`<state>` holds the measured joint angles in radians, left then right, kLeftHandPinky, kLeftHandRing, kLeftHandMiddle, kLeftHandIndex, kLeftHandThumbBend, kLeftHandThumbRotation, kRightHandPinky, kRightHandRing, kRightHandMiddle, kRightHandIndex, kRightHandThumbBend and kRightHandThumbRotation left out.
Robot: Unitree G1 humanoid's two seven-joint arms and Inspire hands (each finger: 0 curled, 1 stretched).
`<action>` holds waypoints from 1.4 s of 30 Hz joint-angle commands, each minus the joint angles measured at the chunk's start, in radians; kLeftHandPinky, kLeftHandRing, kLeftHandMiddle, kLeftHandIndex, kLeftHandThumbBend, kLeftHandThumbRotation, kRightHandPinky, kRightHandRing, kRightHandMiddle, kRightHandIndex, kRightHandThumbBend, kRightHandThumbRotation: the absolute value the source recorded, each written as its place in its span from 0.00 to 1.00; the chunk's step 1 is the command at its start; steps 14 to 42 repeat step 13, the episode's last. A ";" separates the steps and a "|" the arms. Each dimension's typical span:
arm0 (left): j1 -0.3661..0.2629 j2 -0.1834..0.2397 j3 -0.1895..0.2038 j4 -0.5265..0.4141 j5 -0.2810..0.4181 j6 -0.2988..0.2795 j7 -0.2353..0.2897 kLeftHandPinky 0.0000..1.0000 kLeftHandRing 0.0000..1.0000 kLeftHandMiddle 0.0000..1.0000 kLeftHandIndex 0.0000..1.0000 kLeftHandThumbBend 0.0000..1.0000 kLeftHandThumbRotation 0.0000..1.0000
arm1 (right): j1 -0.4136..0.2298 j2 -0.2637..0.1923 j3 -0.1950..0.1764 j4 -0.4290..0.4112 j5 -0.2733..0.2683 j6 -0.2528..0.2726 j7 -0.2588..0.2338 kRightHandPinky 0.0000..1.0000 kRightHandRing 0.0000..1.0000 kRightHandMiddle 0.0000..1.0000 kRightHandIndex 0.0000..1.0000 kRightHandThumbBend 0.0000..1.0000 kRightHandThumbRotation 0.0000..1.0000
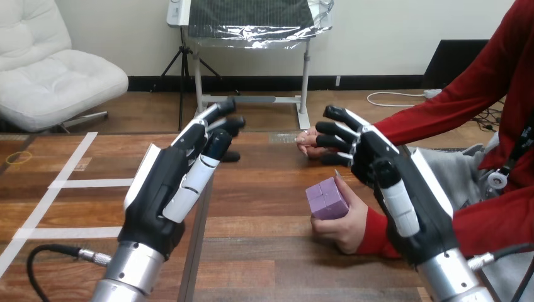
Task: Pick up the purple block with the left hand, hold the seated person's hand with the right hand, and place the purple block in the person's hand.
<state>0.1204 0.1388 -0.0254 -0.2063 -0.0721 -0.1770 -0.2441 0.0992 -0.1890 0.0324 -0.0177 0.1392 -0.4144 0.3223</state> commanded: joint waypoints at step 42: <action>-0.047 -0.027 -0.020 0.038 -0.013 -0.132 -0.025 0.80 0.90 0.88 0.93 0.79 1.00 | 0.035 0.045 0.002 -0.036 0.043 -0.069 0.014 0.74 0.81 0.82 0.86 0.88 1.00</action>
